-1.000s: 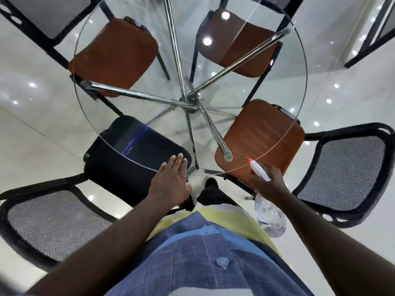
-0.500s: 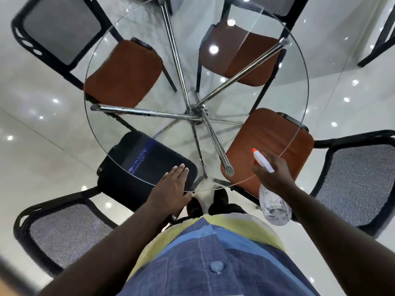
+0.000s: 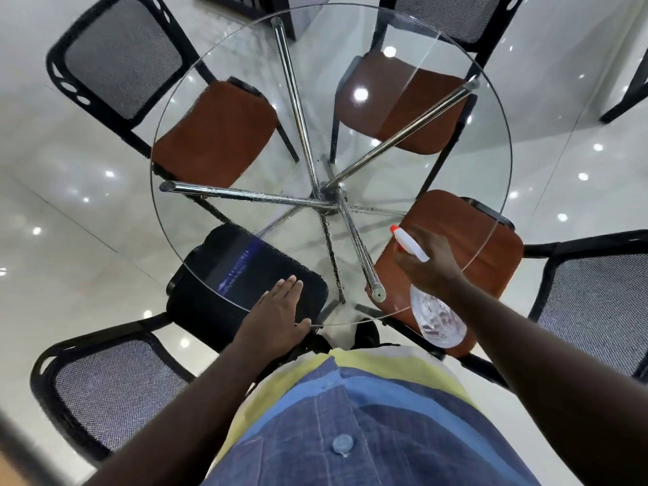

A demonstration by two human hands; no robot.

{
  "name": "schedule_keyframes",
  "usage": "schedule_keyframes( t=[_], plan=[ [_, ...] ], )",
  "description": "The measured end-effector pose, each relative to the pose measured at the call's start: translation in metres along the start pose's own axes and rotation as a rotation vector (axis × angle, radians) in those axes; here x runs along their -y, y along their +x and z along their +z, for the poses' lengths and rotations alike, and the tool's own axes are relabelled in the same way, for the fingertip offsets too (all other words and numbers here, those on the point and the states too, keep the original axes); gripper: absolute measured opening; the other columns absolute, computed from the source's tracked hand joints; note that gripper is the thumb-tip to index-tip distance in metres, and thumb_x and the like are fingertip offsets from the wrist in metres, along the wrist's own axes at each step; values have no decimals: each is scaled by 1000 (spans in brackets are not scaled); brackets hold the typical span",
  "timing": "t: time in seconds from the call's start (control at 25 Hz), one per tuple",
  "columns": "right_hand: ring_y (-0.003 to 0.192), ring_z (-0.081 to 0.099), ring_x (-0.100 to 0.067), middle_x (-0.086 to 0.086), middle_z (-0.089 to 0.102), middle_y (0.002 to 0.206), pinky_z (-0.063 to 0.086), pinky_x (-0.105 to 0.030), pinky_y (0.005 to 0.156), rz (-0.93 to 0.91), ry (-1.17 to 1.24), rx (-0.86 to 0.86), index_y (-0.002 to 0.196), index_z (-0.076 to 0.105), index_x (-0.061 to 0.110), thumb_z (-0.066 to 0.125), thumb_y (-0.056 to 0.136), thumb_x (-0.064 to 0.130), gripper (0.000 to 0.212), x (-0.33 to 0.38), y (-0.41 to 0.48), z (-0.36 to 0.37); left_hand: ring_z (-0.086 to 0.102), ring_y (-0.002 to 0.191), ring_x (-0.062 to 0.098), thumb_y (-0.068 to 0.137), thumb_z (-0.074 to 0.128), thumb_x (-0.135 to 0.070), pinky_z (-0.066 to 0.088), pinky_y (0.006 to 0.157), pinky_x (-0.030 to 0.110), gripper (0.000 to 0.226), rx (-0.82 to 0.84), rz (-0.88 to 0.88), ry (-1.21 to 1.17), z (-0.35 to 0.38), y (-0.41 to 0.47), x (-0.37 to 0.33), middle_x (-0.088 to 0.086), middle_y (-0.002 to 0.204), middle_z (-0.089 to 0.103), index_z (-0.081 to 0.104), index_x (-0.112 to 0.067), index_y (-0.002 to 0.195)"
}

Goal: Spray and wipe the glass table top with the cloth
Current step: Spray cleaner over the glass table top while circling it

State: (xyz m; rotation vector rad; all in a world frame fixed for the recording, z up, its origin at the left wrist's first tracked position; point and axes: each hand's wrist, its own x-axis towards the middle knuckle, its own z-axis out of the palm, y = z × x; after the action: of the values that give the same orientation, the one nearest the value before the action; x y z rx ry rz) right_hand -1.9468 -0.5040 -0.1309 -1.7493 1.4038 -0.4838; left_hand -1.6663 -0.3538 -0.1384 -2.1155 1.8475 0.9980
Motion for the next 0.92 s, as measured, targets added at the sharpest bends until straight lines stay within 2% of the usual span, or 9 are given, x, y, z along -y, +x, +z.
schedule_keyframes(
  t=[0.12,0.16,0.28,0.44,0.48,0.56,0.6,0.8,0.92],
  plan=[
    [74,67,-38,-16,70,85,57,-52,64,107,44,-95,94,69,4,73,90,5,5,-27,-11,-13,3,161,14,102,54,-47,11,129,35,83,12,4,-1,5,0,-7,-2,175,5,11,-18,167],
    [72,67,-37,-14,69,83,57,-52,62,131,60,-115,93,69,7,73,91,6,5,-36,-17,-18,3,161,13,102,54,-47,11,129,35,83,13,8,-3,7,0,-11,-2,175,5,11,-19,167],
    [68,65,-25,-3,67,81,54,-37,61,167,95,-136,93,66,19,73,94,9,12,-54,-37,-33,3,161,14,102,53,-48,11,130,35,83,22,21,16,12,5,-20,-2,175,5,10,-19,167],
    [65,66,-31,-2,66,74,57,-44,61,216,110,-145,82,66,26,73,91,5,25,-73,-59,-39,2,161,14,102,53,-48,10,130,35,84,39,49,36,16,13,-32,-2,175,5,9,-19,167],
    [64,66,-33,-3,66,73,57,-45,61,223,115,-150,81,66,24,73,91,5,22,-78,-65,-38,2,161,13,102,54,-48,10,130,35,84,43,52,31,17,16,-34,-2,175,5,10,-19,167],
    [68,67,-36,-8,68,76,57,-47,62,230,122,-139,87,70,15,72,87,13,3,-87,-76,-36,2,161,13,101,54,-48,9,130,34,85,45,60,35,18,19,-38,-3,175,5,10,-19,167],
    [69,68,-37,-9,69,78,57,-48,62,233,121,-130,91,70,12,72,85,16,7,-88,-81,-35,2,161,13,101,54,-49,9,130,34,85,43,63,41,19,20,-39,-3,175,5,10,-19,167],
    [61,56,-23,-9,62,68,44,-46,61,72,-7,26,74,59,9,61,80,16,10,-84,-98,-24,3,161,12,101,55,-47,10,130,34,84,52,68,38,23,21,-46,-3,175,7,11,-18,167],
    [61,53,-23,-6,58,64,40,-43,61,23,-38,69,71,55,8,58,79,18,13,-81,-102,-21,3,161,13,101,55,-46,9,130,33,84,57,70,39,23,19,-45,-3,175,6,11,-18,167]
  ],
)
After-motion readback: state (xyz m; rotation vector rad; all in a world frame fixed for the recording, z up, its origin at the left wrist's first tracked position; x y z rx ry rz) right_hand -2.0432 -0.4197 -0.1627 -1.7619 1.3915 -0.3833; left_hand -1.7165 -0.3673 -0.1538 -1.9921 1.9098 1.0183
